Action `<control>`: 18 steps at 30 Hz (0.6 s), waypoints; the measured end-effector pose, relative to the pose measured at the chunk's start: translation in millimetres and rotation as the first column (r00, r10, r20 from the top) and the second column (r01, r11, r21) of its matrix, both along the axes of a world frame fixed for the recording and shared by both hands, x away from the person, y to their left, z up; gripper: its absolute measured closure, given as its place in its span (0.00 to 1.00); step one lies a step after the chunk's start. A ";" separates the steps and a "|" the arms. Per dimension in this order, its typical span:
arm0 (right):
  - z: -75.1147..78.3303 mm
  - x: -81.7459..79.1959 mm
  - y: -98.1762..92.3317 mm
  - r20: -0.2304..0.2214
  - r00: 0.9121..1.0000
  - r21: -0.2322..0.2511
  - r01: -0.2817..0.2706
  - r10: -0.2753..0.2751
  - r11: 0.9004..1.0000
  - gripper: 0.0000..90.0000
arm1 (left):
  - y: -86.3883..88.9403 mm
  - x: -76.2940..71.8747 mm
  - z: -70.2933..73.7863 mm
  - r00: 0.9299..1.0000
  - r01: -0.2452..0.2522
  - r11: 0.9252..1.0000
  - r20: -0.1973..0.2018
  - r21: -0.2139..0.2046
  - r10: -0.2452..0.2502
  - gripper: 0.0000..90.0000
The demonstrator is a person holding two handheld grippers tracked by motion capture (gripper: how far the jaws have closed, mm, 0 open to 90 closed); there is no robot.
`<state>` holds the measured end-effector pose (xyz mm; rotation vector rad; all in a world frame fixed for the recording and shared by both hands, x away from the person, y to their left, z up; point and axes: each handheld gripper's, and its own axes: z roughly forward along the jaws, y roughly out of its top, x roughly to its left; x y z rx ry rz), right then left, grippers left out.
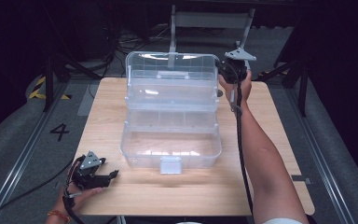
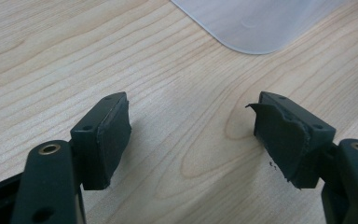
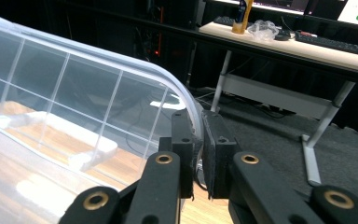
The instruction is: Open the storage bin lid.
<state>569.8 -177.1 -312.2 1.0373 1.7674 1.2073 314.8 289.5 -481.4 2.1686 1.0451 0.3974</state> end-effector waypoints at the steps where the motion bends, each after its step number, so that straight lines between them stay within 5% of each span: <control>1: -0.9 1.8 0.4 0.000 1.000 -0.005 0.001 -0.001 1.000 0.94 | 0.0 0.0 0.0 1.000 0.000 1.000 0.000 0.000 0.000 0.31; 18: -25.6 38.8 2.2 -0.079 0.997 -0.022 0.005 -0.006 1.000 0.93 | 0.1 0.3 -0.1 1.000 0.001 1.000 0.004 0.001 -0.001 0.31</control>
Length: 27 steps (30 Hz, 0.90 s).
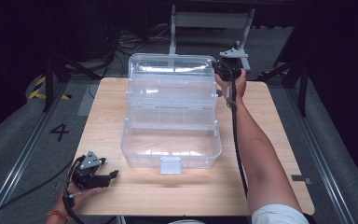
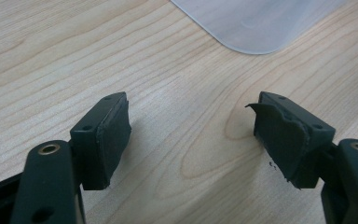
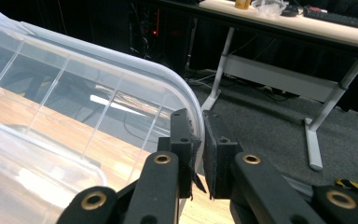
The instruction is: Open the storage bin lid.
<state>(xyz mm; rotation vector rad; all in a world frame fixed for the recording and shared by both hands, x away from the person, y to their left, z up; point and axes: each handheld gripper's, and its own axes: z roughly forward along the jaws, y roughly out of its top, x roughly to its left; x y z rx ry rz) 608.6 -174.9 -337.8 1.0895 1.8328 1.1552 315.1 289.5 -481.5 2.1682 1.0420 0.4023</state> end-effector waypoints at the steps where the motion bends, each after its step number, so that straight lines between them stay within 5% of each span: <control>1: -2.2 2.3 -0.7 -0.006 1.000 -0.002 -0.005 0.005 1.000 0.93 | 0.0 0.0 0.0 1.000 0.000 1.000 0.000 0.000 0.000 0.31; 15: -17.3 19.0 -3.5 -0.063 0.998 0.012 -0.023 0.024 1.000 0.92 | -0.3 -0.1 -0.2 1.000 -0.004 1.000 0.001 -0.001 0.004 0.31; 27: -49.1 36.7 1.8 -0.146 0.989 -0.027 0.000 -0.004 1.000 0.92 | -0.6 0.0 -0.2 1.000 -0.007 1.000 -0.002 -0.006 0.007 0.31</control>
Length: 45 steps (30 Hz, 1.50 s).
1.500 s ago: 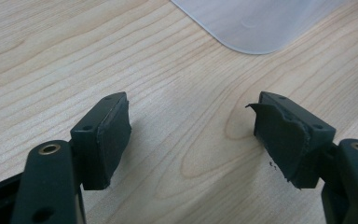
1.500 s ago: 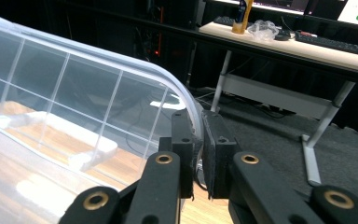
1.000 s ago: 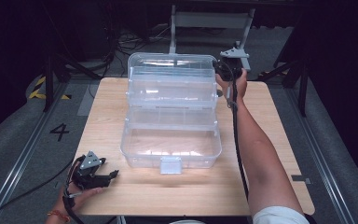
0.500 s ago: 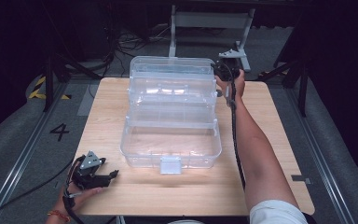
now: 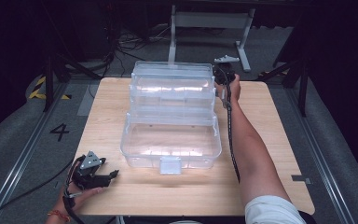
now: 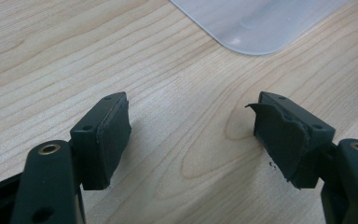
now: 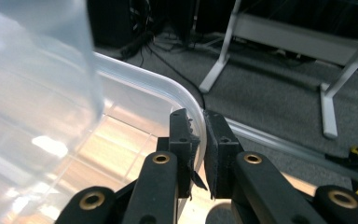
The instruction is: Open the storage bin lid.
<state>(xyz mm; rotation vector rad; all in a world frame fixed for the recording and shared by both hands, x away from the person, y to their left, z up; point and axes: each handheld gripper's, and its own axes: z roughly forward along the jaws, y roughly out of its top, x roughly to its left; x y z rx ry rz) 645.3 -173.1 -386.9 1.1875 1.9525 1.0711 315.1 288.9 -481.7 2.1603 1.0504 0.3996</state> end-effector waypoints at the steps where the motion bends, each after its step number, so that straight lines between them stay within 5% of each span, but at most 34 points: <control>1: -2.8 0.9 -1.7 0.002 1.000 0.006 0.002 -0.002 1.000 0.92 | 0.0 0.0 0.0 1.000 0.000 1.000 0.000 0.001 0.000 0.31; 3: -4.3 1.3 -4.7 0.002 1.000 0.045 -0.009 0.009 0.999 0.91 | 0.0 0.0 0.0 1.000 0.000 1.000 0.000 0.001 0.000 0.31; 26: 2.3 -3.8 -8.1 -0.019 0.999 0.004 -0.038 0.038 0.999 0.83 | 0.0 0.0 0.1 1.000 0.000 1.000 -0.001 0.001 0.000 0.31; 45: 25.0 -38.7 -33.0 0.005 0.997 -0.039 -0.072 0.072 0.997 0.75 | 0.1 0.3 -0.1 1.000 0.005 1.000 -0.003 -0.001 -0.005 0.31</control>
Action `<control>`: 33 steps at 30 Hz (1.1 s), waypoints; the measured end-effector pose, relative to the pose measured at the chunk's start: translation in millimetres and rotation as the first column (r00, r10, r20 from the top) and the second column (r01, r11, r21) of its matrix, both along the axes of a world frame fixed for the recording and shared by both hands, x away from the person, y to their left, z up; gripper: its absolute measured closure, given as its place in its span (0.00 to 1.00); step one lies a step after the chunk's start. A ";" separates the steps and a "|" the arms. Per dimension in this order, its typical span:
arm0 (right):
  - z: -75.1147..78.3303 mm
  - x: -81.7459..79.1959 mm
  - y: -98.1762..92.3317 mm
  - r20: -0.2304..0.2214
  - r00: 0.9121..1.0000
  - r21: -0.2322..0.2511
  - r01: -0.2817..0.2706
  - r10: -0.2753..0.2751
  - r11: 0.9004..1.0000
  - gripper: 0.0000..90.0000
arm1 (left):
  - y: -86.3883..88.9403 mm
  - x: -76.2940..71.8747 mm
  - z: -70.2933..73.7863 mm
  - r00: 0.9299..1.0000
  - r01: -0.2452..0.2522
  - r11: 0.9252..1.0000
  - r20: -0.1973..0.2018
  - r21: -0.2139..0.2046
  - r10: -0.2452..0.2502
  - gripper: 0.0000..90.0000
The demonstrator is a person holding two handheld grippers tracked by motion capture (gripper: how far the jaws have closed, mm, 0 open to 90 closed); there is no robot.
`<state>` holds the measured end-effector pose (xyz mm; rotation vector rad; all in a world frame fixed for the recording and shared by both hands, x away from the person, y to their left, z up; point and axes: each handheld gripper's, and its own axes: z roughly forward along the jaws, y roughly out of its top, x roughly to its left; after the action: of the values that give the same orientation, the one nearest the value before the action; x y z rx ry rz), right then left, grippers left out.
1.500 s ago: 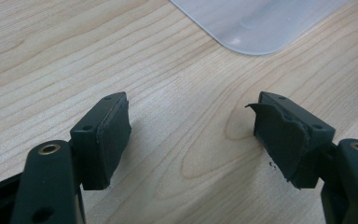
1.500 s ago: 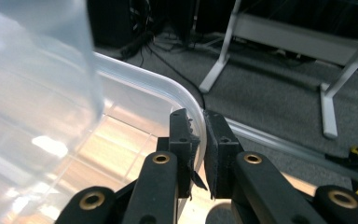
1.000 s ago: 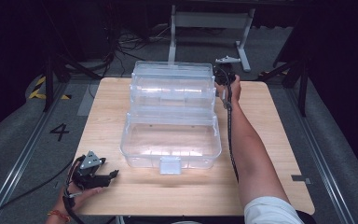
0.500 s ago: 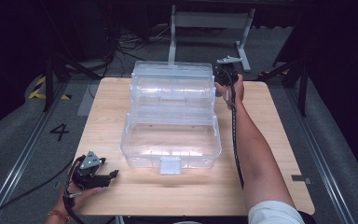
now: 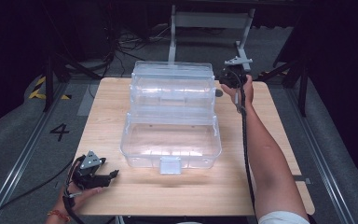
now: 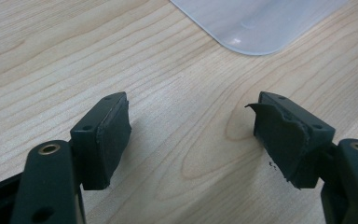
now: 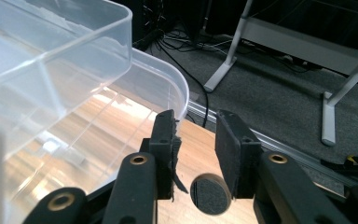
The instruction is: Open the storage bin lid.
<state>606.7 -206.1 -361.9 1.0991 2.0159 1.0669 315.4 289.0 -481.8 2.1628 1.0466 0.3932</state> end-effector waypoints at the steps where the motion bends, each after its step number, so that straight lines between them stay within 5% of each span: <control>1: 1.0 -2.4 -2.1 0.002 1.000 0.001 0.003 -0.003 1.000 0.74 | 0.0 -0.1 0.1 1.000 -0.001 1.000 0.000 0.001 0.001 0.31; 10: 9.4 -29.5 -21.3 -0.006 1.000 -0.006 -0.018 0.018 1.000 0.67 | 0.1 0.0 0.1 1.000 0.002 1.000 -0.001 -0.001 -0.002 0.31; 17: 11.4 -54.3 -28.5 -0.016 0.997 -0.064 -0.071 0.070 0.995 0.62 | 0.4 0.2 0.1 1.000 0.005 1.000 -0.001 0.001 -0.005 0.31; 33: 5.8 -130.1 -53.6 -0.025 0.988 -0.105 -0.157 0.155 0.982 0.56 | -0.1 0.0 0.0 1.000 0.000 1.000 0.001 0.000 0.000 0.31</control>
<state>476.5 -259.7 -356.2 0.9098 2.1752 1.0165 315.5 288.9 -481.9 2.1623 1.0460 0.3935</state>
